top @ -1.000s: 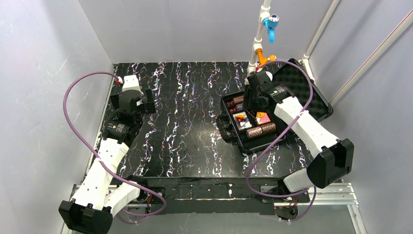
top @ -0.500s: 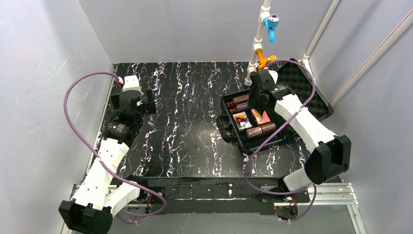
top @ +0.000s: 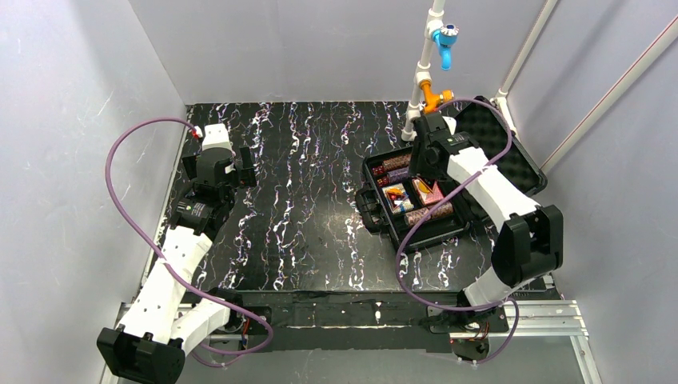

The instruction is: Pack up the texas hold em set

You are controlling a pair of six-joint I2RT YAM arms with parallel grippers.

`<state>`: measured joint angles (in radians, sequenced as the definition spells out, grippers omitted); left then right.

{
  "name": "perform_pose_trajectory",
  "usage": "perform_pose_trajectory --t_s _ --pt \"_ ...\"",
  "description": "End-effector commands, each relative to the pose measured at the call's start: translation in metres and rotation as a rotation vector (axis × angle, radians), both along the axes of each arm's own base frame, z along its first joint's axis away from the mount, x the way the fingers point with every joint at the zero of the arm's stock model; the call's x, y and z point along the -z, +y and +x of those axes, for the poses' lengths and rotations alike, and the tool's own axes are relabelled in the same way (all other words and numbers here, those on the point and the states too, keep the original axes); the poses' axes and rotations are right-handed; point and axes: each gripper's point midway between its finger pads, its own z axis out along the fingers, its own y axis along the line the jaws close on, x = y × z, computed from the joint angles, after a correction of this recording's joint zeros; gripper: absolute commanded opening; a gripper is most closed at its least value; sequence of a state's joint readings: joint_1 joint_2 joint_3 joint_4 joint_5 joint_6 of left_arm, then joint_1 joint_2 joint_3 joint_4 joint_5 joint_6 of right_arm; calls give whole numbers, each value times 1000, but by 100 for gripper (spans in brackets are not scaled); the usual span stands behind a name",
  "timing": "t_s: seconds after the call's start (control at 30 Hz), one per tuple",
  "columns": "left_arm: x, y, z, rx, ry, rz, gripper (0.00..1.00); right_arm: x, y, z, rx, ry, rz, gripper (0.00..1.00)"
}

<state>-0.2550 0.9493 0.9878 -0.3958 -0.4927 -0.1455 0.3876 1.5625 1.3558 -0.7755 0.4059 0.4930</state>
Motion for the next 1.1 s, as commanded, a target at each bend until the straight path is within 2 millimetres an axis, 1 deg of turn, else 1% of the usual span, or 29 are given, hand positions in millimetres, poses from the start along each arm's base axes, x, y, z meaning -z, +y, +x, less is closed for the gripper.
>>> perform_pose_trajectory --t_s 0.0,0.5,0.8,1.07 --pt "1 4 -1 -13 -6 8 99 -5 4 18 -15 -33 14 56" --pt "-1 4 -2 -11 -13 9 99 18 -7 34 9 13 -14 56" --pt "-2 3 -2 -6 -14 5 99 34 -7 43 10 29 -6 57" --pt "-2 3 -2 -6 -14 5 99 45 -8 46 16 52 6 57"
